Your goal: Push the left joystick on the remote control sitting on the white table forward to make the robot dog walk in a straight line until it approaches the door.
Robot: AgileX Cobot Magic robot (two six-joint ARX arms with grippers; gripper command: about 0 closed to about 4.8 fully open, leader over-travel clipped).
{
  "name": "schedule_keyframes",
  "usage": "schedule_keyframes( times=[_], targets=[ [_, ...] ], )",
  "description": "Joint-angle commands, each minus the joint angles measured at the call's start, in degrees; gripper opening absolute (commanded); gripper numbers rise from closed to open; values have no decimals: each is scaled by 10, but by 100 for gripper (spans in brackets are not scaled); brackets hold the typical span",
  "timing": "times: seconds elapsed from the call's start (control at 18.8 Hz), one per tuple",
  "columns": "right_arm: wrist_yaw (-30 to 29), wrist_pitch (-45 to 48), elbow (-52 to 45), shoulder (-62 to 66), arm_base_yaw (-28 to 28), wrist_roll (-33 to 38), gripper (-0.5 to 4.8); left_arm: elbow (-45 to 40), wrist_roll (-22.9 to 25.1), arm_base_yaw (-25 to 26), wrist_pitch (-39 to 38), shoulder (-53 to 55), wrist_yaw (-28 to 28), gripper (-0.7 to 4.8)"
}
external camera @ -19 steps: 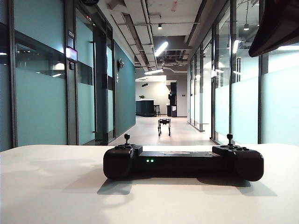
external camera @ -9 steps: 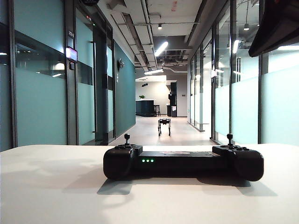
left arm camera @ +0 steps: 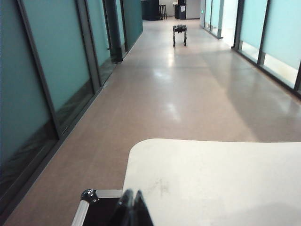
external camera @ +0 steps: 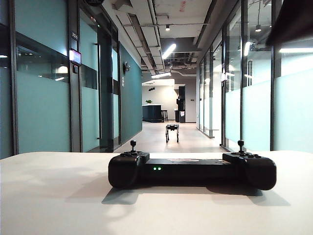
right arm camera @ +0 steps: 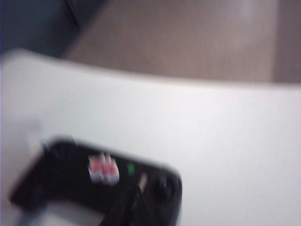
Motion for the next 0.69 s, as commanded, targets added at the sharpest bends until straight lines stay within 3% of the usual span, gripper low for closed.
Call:
schedule_keyframes(
  times=[0.05,0.21,0.37,0.69],
  targets=[
    [3,41,4,-36,-27,-2,-5,2,2,0,5,0,-1,-5],
    [3,43,3,-67,-56,-2,-5,2,2,0,5,0,-1,-5],
    [2,51,-14,-100,-134,-2,-5,2,2,0,5,0,-1,-5],
    [-39,231,-157,-201,-254,-2,-5,2,2,0,5,0,-1,-5]
  ],
)
